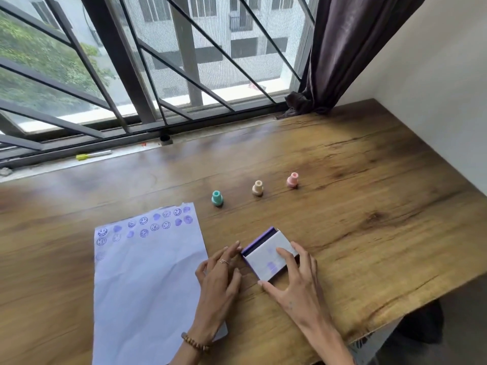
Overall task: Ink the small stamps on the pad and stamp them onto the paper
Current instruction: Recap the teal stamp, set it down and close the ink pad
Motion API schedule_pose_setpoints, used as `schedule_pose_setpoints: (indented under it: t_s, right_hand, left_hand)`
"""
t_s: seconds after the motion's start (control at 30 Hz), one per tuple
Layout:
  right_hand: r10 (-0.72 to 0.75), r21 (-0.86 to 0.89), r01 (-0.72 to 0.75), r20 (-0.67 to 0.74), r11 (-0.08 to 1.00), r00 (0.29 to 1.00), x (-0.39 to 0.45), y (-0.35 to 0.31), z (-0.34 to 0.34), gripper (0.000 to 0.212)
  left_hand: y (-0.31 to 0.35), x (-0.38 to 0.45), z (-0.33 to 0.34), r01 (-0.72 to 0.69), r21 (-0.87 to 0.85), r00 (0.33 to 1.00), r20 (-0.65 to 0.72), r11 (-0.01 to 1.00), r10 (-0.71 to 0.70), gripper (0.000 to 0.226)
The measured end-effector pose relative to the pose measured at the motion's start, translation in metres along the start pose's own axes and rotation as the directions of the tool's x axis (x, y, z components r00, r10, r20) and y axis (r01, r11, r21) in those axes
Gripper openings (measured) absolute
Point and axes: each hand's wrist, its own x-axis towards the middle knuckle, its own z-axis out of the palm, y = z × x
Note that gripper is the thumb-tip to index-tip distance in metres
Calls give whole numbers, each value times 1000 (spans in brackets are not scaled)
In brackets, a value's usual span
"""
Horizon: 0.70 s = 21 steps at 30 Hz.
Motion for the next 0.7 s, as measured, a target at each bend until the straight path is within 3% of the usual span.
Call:
schedule_pose_setpoints:
  t_s: [0.7]
  right_hand:
    - [17,13,-17,-14,1000,1000,2,2,4,72]
  left_hand:
    - [-1,0,1,7,30,1000,-10,1000,-6,55]
